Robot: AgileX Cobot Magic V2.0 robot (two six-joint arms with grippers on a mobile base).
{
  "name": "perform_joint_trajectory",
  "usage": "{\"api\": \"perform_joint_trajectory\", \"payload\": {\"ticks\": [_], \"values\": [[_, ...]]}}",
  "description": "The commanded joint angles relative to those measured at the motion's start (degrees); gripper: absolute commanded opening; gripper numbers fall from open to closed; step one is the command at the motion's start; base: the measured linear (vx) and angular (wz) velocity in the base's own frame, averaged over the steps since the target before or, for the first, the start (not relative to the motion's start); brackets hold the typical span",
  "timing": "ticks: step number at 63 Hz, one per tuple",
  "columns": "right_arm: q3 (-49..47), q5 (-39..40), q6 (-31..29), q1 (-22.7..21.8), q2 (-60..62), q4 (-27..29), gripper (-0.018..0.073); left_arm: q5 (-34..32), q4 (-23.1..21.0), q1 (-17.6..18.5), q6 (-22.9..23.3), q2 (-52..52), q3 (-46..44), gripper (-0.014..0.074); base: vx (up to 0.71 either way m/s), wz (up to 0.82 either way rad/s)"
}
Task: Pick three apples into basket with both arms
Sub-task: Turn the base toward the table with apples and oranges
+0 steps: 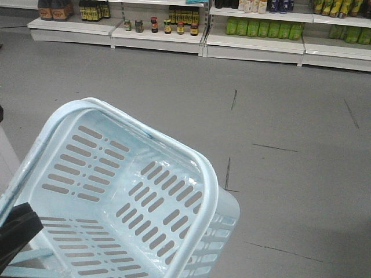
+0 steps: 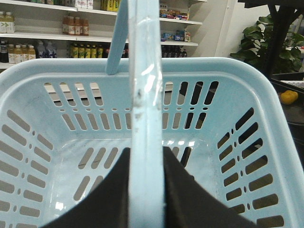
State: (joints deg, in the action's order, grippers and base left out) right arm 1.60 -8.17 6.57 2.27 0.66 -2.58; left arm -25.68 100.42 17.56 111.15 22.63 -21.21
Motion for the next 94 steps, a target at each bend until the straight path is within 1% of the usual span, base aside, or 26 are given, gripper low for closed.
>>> {"api": "perform_joint_trajectory", "payload": {"ticks": [1, 94], "values": [[0.79, 4.47, -0.62, -0.3, 0.75, -0.42, -0.0004, 2.08, 2.88, 0.06, 0.66, 0.32, -1.86, -0.0006, 0.2, -0.06], [0.79, 4.47, -0.62, -0.3, 0.75, -0.42, -0.0004, 2.08, 2.88, 0.06, 0.66, 0.32, -1.86, -0.0006, 0.26, -0.15]]}}
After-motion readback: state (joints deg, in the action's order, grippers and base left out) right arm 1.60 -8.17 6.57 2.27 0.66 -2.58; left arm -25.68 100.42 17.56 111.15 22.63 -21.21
